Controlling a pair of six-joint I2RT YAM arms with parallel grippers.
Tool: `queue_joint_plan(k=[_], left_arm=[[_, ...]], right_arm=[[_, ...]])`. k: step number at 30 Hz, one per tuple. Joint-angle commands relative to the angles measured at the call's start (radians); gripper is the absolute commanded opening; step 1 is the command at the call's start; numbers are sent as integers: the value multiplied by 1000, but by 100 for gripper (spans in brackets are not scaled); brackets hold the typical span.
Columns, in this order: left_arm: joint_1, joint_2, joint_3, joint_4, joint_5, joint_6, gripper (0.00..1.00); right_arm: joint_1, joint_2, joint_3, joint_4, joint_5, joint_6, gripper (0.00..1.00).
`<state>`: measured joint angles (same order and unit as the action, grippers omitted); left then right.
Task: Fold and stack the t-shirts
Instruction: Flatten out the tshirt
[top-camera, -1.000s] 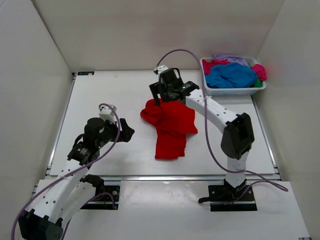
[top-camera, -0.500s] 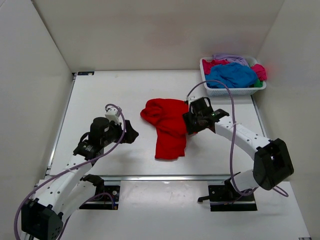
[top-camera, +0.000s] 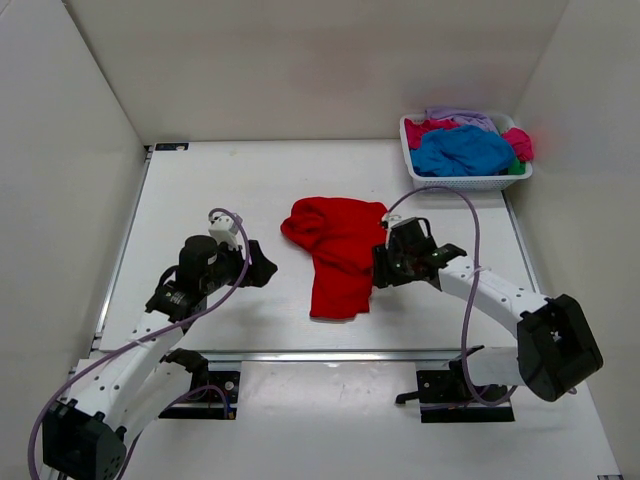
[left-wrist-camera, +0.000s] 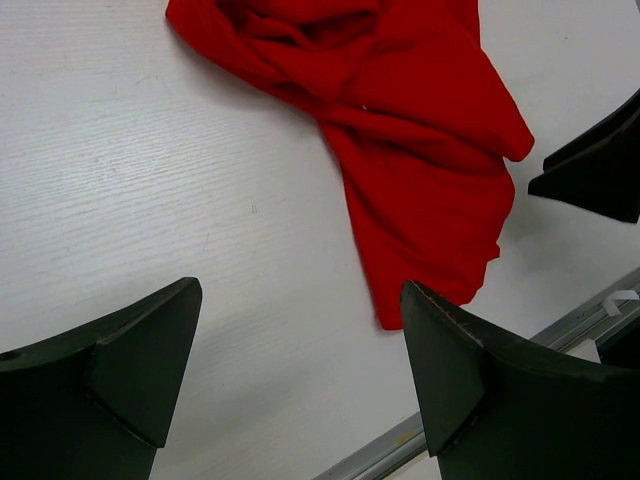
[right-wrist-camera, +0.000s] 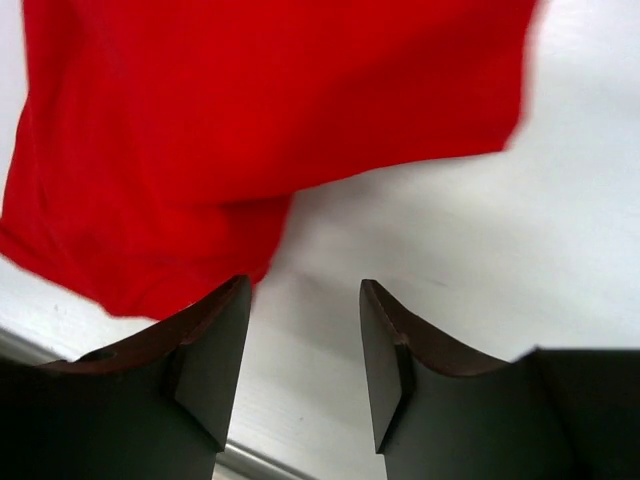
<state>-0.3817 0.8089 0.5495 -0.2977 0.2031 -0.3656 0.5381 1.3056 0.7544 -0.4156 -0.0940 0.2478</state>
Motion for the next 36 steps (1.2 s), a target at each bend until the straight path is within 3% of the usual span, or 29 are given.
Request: queue_joint_plan(k=[1,9,15,23,34,35,36], left_arm=[[3,-25,-8,23,21,-2,91],[4,-17,-19,31,19,-12,91],[13,-13,-11,23,19,-1,92],[21,-13,-20,17,21,10,92],[23,-14,-28,22,21,7,92],[26,-17,-28,13,16,5,92],[24,-20,-28,20,18,8,91]], right_arm=[[-96,-43,-9,86,48,19,46],[-207,67,13,165,50,83,48],[-162,220,115,143,155,120,53],[-107,353,226,71,284,143,53],[-69,441,258,-31,344,157,29],[-70,449,264,-41,346,150,24],[-69,452,276,-55,341,151,3]])
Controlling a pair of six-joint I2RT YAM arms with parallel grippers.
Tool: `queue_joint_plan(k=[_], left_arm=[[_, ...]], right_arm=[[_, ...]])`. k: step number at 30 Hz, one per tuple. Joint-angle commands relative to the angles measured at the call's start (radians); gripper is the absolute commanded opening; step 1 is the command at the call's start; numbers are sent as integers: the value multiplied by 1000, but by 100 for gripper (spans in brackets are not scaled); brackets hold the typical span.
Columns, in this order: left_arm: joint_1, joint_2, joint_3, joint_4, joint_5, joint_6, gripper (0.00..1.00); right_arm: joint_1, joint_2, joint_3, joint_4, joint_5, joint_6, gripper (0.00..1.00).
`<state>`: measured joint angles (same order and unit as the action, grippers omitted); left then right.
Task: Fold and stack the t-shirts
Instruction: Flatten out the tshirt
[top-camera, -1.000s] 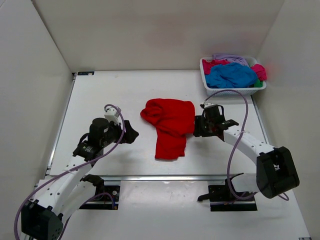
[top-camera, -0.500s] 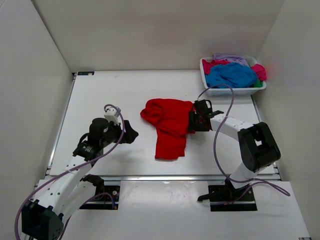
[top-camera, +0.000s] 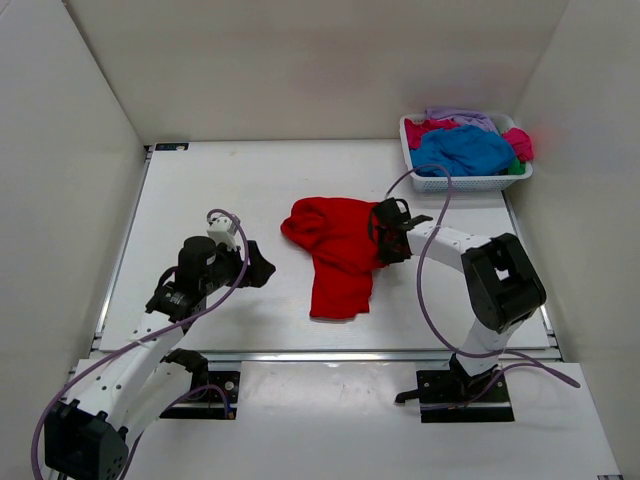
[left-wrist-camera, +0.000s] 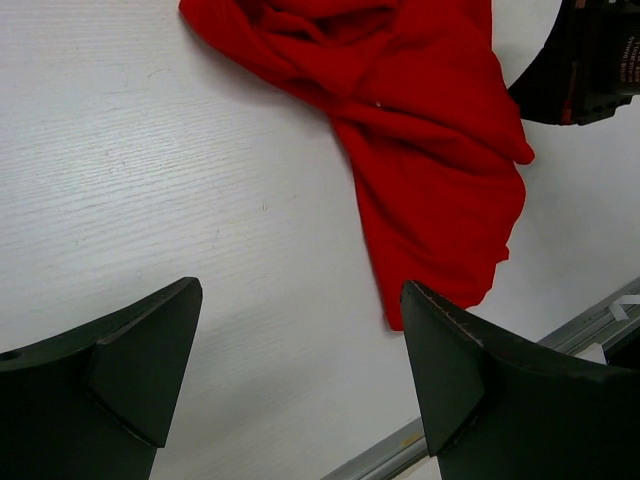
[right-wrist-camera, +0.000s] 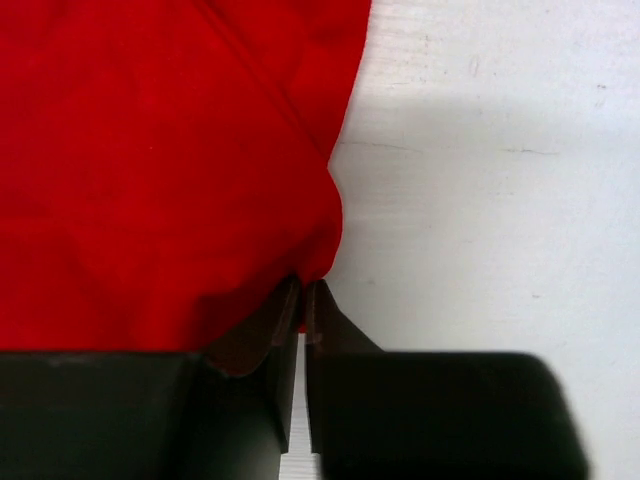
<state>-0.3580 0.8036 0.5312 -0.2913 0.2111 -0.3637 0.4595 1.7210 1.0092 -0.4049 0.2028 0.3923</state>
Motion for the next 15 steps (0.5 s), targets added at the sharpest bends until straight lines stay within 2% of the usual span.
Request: queue_joint_plan(k=[1,7,11,15], left_arm=[[4,-15,-10,8,13,6,92],[-38,19,-33,61,57,2,92],[-13,23,-109,185,125,-73,92],[-18,25,-140,250,96,-93,91]], right_arm=[[1,35,26,-89,31,6,0],[2,-104,127,-118,-143,-81,0],[62,-230,417,-161,-198,-138,0],[114,-268,604,-134,-218,-168,0]])
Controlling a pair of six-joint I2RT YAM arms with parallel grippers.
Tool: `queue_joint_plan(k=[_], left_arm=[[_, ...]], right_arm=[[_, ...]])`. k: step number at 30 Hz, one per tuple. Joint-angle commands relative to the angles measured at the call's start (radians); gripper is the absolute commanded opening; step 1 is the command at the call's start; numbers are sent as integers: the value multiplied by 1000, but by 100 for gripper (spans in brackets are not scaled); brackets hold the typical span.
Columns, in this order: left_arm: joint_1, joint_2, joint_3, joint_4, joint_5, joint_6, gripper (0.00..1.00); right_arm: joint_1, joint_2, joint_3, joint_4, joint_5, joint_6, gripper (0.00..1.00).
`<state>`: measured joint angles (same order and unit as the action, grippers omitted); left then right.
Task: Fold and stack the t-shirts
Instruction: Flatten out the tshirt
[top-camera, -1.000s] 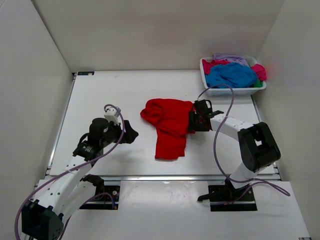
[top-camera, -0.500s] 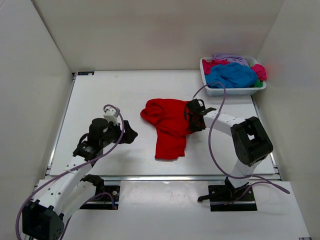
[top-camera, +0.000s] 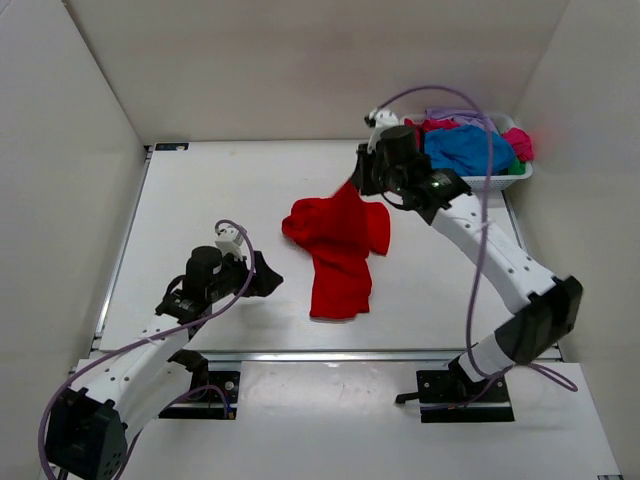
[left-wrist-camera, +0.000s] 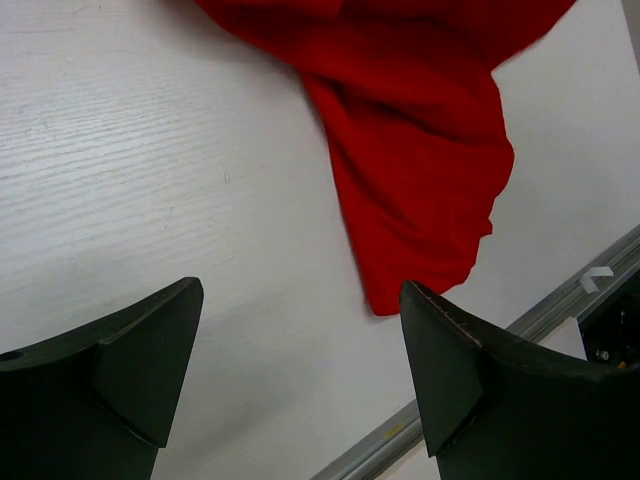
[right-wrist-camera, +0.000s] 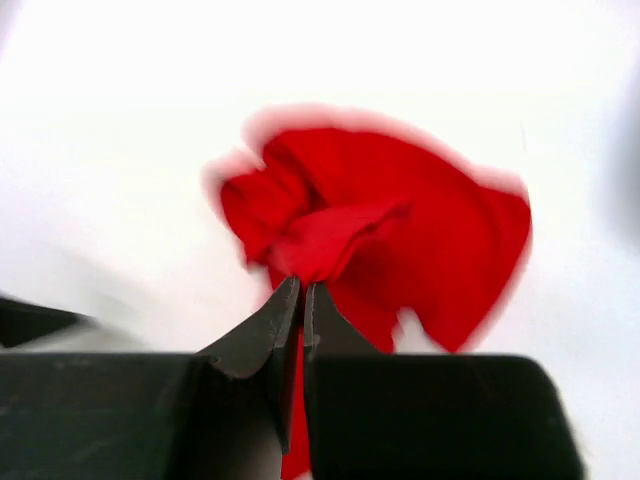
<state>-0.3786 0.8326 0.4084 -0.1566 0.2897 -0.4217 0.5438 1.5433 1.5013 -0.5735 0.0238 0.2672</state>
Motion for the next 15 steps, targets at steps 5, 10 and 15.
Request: queue_joint_plan(k=[5,10,15], left_arm=[[-3,-15,-108,267,-4,-133,90],[-16,28,-137,387,-6,-187,89],[-71,134,-128,509,-18,-218,89]], right_arm=[[100,-100,291,147,60,-111,1],[123,-40,494,204,119,-199,0],[139,69,750,233,174,-310,0]])
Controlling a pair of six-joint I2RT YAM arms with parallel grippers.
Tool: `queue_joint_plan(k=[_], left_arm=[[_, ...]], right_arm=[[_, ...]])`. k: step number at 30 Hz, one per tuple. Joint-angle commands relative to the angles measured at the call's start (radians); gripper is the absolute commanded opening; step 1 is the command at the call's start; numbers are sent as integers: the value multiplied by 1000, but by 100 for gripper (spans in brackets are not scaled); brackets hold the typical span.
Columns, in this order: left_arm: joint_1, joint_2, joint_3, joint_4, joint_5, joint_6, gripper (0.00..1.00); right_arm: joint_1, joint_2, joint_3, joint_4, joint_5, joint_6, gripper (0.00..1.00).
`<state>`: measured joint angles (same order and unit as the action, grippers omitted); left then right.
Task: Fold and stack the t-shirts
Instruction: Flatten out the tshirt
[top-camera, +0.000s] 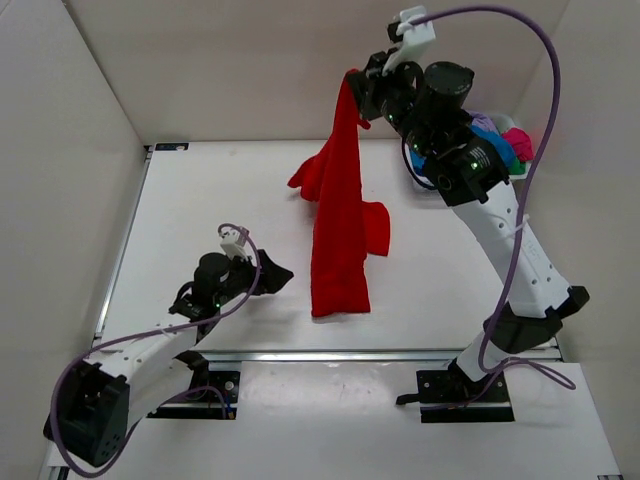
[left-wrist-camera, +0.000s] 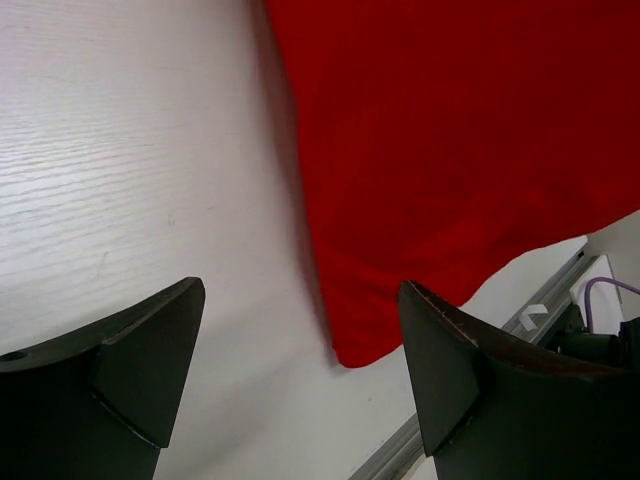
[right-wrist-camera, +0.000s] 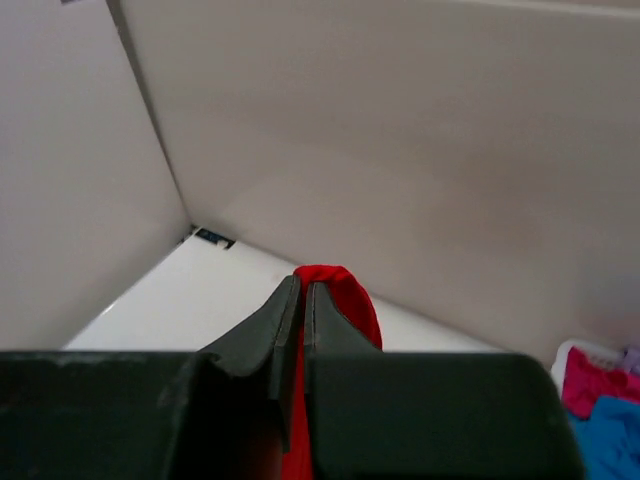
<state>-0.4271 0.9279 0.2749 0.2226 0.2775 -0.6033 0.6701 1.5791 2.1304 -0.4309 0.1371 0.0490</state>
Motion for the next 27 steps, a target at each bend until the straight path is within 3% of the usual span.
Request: queue_joint_plan(k=[1,4,9,12,14,19,27], left_arm=[[-35,69,10,156,-9,-42,89],[-55,158,32,210,-1,-59,90],[-101,281,53,340,0,-136,93],[-124,324,50,438,-17,-257,93],[-125,344,43,454,-52,-318,93],[-114,393,95,425,-78,-306,91],[-116,600,150,573,-29,-323,91]], right_arm=[[23,56,173,95,79,-110,0],[45,79,258,115,110,-153,0],[52,58,232,169,127,-173,0],[57,45,218,176,139,-185,0],[59,39,207,175,140,-189,1],[74,36,226,179,127,-224,0],[25,-105,168,282,-68,-135,0]])
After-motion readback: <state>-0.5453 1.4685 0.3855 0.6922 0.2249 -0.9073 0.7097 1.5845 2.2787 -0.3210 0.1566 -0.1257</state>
